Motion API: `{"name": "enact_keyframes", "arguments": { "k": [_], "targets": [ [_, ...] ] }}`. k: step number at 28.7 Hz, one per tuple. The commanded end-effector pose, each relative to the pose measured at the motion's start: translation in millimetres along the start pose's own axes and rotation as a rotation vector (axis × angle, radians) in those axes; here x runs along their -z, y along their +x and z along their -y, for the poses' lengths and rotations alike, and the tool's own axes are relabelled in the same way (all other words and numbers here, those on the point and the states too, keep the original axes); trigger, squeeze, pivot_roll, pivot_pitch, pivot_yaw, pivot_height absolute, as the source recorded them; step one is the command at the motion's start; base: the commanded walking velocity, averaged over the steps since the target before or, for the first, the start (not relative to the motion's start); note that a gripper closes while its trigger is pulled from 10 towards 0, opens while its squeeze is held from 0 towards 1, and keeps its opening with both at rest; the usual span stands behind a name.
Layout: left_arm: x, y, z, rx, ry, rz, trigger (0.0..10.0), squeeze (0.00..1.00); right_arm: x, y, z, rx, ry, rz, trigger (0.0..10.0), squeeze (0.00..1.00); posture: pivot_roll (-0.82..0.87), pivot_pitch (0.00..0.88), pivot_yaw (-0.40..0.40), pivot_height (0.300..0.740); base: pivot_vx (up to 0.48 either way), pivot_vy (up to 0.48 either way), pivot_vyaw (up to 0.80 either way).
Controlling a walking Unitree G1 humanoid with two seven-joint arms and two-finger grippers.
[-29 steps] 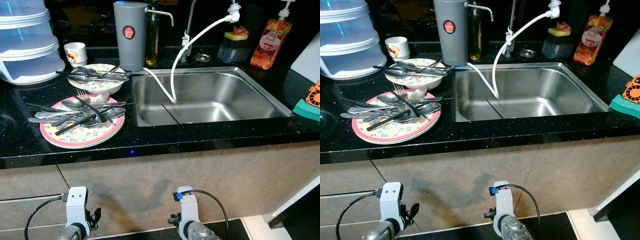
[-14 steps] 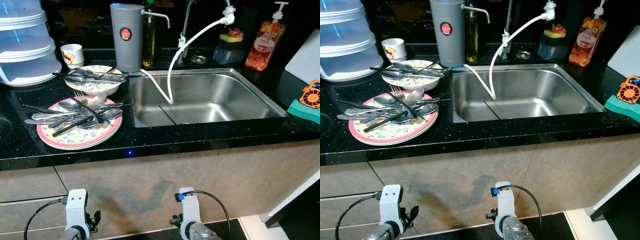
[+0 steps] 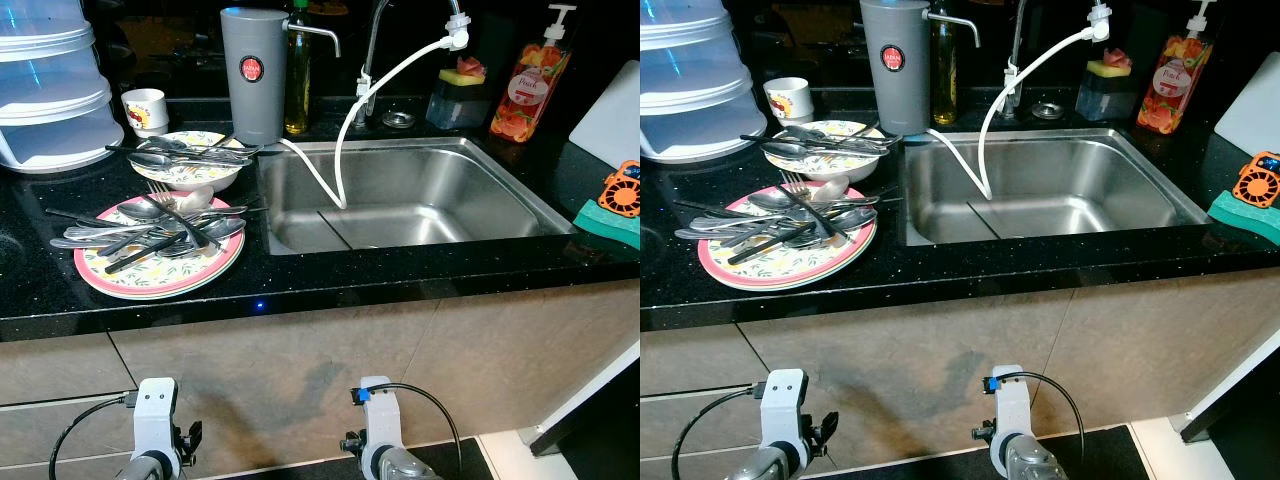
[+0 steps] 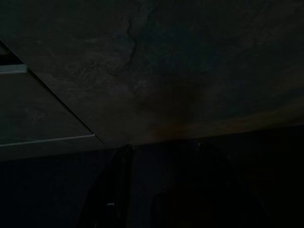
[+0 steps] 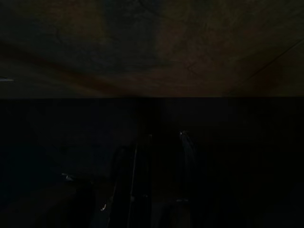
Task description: Kitchen organization
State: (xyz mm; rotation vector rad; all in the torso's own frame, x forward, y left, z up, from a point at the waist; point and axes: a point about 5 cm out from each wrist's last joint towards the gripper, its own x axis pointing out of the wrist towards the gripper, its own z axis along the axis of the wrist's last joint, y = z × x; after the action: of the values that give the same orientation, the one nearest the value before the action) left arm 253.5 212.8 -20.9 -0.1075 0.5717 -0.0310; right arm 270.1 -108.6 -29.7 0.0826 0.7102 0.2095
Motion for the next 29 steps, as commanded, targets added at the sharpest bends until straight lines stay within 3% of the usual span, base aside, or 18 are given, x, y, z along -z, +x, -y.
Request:
{"name": "enact_keyframes", "arguments": {
  "k": [1,29],
  "targets": [
    [7.0,-1.6,1.6,0.002,0.000,-0.025,10.0,0.00,6.8,-0.8,-0.8,0.001,0.010,-0.026,10.0,0.00,0.04,0.084,-0.012,0.740,0.000,0.000,0.00],
    [6.6,-1.7,0.8,-0.004,0.000,-0.030,10.0,0.00,4.3,-0.2,-0.5,0.002,0.019,-0.023,10.0,0.00,0.05,0.097,-0.011,0.740,0.000,0.000,0.00]
  ]
}}
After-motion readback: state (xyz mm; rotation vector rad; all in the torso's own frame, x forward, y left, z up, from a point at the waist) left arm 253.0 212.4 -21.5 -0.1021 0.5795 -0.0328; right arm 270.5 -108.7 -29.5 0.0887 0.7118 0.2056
